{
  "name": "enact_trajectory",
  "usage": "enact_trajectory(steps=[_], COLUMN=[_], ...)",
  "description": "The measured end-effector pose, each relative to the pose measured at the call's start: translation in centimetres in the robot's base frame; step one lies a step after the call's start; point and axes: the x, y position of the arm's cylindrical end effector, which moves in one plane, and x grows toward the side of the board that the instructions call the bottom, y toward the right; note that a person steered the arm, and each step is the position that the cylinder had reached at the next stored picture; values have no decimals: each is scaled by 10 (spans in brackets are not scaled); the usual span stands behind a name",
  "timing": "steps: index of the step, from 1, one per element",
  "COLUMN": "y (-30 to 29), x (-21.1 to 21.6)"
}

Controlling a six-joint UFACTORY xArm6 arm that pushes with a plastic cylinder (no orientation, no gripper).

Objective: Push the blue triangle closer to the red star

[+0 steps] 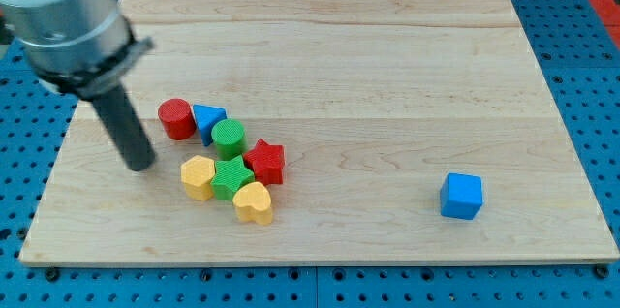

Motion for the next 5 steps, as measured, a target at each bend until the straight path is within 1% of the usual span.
enact_trajectory(steps=[1, 2, 3, 4, 5], y=[-5, 30, 62, 51, 86], x=[-72, -103, -53, -30, -30])
